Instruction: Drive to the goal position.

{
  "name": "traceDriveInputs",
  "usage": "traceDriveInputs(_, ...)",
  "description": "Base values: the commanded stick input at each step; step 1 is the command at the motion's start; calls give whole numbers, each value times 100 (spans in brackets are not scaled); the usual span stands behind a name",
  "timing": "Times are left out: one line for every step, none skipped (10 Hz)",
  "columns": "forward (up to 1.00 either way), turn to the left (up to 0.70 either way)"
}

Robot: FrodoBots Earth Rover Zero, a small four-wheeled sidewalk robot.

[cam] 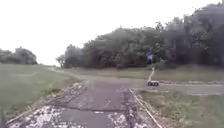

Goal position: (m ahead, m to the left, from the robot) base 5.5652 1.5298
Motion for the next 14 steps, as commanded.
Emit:
traceDriveInputs(100,0)
traceDriveInputs(100,0)
traceDriveInputs(100,0)
traceDriveInputs(100,0)
traceDriveInputs(100,0)
traceDriveInputs(100,2)
traceDriveInputs(100,19)
traceDriveInputs(100,27)
traceDriveInputs(100,27)
traceDriveInputs(100,10)
traceDriveInputs(100,0)
traceDriveInputs(100,0)
traceDriveInputs(100,0)
traceDriveInputs(100,0)
